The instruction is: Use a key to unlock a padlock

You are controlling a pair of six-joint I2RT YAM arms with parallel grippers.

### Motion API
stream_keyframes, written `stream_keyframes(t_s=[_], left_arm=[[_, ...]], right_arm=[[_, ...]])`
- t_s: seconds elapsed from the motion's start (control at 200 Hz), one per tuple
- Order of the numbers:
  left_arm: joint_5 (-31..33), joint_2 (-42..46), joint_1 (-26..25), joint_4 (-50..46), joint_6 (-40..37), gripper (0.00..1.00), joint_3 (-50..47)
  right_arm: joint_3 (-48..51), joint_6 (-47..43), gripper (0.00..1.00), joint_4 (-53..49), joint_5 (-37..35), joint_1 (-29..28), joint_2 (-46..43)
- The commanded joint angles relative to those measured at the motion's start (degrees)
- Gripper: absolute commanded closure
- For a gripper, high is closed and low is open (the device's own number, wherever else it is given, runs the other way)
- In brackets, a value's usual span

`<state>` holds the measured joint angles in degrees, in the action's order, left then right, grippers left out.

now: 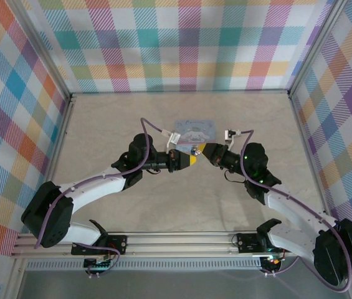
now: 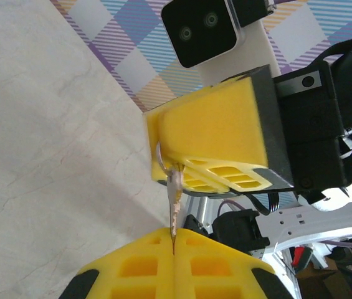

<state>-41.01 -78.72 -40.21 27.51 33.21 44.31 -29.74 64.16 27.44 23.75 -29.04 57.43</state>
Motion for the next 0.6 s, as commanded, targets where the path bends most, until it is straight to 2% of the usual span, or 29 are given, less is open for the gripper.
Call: stream_keyframes(t_s=[0.0, 0.18, 0.275, 0.335, 0.445, 0.6], left_arm=[[-2.1, 0.8, 0.4, -2.0, -1.8, 1.0, 2.6], [-3.2, 0.7, 0.4, -1.8, -1.7, 1.0, 2.7], [-4.4, 0.5, 0.4, -1.8, -1.7, 1.0, 3.3], [-5.1, 0.2, 0.4, -2.3, -1.8, 1.0, 3.7], [-5.7, 0.0, 0.4, -2.7, -1.9, 1.0, 3.9], [-4.9, 0.4, 0.4, -3.6, -2.5, 1.0, 3.8]], right_arm=[[-2.9, -5.3, 0.74, -5.0, 1.9, 0.6, -1.9], [-5.7, -10.0, 0.71, -11.7, 4.9, 0.6, -1.4], [-6.1, -10.6, 0.71, -11.4, 6.9, 0.7, -0.2], [-6.2, -10.7, 0.75, -11.2, 7.6, 0.6, 0.1], [-7.2, -11.6, 0.77, -12.4, 8.9, 0.6, 0.6], [-8.3, -13.8, 0.91, -15.8, 8.6, 0.6, 0.5]])
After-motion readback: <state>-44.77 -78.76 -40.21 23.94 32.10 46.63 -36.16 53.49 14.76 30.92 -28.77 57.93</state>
